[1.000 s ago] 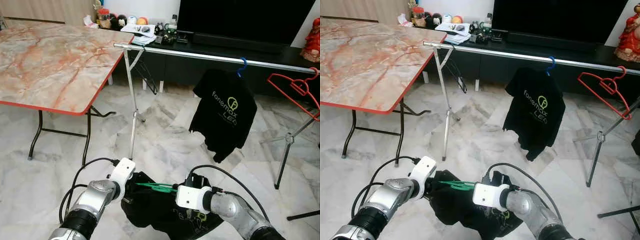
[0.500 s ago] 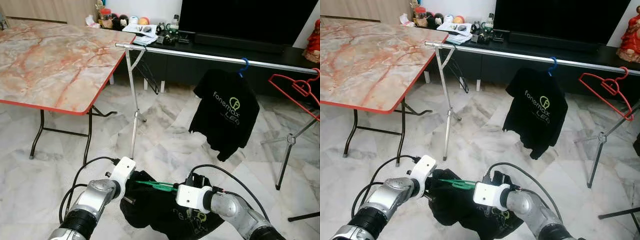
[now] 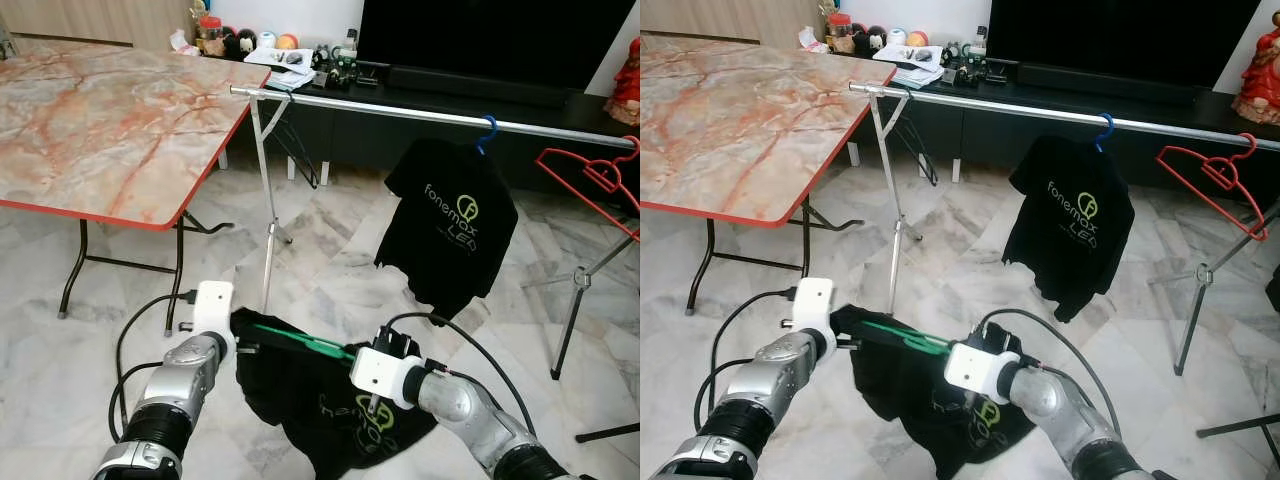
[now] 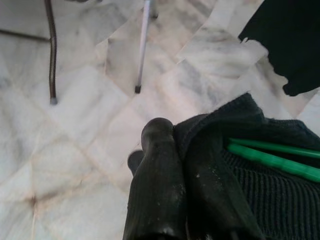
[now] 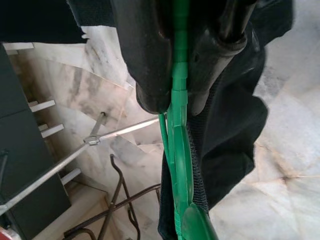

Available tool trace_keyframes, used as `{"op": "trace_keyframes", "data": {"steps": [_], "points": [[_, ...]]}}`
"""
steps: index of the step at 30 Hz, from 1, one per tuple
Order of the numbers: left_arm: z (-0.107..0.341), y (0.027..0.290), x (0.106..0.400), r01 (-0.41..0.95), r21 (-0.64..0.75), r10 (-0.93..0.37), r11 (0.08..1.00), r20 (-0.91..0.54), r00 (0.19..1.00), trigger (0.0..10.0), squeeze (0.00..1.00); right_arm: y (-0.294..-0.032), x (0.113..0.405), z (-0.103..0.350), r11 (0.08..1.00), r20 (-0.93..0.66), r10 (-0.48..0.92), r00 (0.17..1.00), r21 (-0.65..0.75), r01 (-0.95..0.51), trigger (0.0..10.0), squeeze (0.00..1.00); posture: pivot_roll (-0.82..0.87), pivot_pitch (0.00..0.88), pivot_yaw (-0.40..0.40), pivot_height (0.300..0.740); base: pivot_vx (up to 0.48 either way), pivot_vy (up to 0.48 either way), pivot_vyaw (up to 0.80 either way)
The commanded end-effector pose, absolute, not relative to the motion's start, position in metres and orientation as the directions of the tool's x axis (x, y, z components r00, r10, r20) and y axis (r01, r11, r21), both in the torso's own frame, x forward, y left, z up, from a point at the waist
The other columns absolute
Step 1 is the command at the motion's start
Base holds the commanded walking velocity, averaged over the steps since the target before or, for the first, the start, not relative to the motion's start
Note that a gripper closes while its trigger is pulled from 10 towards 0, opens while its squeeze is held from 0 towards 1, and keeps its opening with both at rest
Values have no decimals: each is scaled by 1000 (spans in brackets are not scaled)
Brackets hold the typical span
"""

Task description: Hang hanger

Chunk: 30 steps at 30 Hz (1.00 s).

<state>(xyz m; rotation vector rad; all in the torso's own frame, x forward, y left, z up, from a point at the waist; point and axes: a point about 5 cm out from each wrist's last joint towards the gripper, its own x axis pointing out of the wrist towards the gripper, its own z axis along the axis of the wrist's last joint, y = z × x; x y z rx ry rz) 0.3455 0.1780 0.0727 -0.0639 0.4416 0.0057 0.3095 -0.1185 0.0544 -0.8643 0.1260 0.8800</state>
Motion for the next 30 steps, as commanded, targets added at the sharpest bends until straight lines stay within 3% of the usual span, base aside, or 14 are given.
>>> {"op": "trace_keyframes", "data": {"steps": [1,4,6,7,9,13,17,18,21,24,26,27,28,30], "points": [[69,210,339,-156,21,149,987,-453,879,0,0,-154,305,43,396,-490,524,697,-584,-709,10000,0,80,93,-66,740,0,0,0],[57,210,333,-116,77,139,990,-512,848,0,0,-156,306,47,442,-456,518,724,-582,-683,10000,0,77,92,-66,740,0,0,0],[47,213,327,-66,189,161,980,-549,820,0,0,-154,311,59,555,-374,539,754,-516,-653,10000,0,76,92,-66,740,0,0,0],[39,216,322,-39,248,179,968,-576,798,0,0,-153,312,69,625,-330,574,749,-415,-661,10000,0,76,93,-65,740,0,0,0],[38,217,321,-38,254,184,966,-580,794,0,0,-153,312,70,630,-330,585,741,-390,-671,10000,0,76,93,-65,740,0,0,0],[26,217,312,125,397,168,909,-624,763,0,0,-174,310,66,569,-432,553,712,-428,-702,10000,0,72,91,-69,740,0,0,0],[17,210,306,198,348,101,916,-678,728,0,0,-187,314,70,582,-439,517,735,-450,-678,10000,0,71,91,-70,740,0,0,0],[12,204,302,261,330,57,907,-711,701,0,0,-192,320,80,653,-394,503,769,-409,-637,10000,0,75,90,-70,740,0,0,0],[11,204,302,286,381,77,879,-707,703,0,0,-191,323,90,709,-349,536,769,-309,-634,10000,0,74,86,-67,740,0,0,0],[14,205,304,273,394,86,878,-690,719,0,0,-190,320,88,668,-390,564,728,-303,-680,10000,0,70,85,-66,740,0,0,0],[26,208,314,169,387,118,907,-618,777,0,0,-187,301,73,490,-524,641,561,-284,-824,10000,0,73,85,-66,740,0,0,0],[31,211,317,126,383,138,915,-592,794,0,0,-186,294,68,435,-559,659,503,-263,-861,10000,0,73,85,-66,740,0,0,0],[31,211,317,126,383,138,915,-592,794,0,0,-186,294,68,435,-559,659,503,-263,-861,10000,0,73,85,-66,740,0,0,0],[42,221,324,-4,367,213,930,-531,820,0,0,-186,279,58,319,-638,667,385,-223,-921,10000,0,75,84,-69,740,0,0,0]]}}
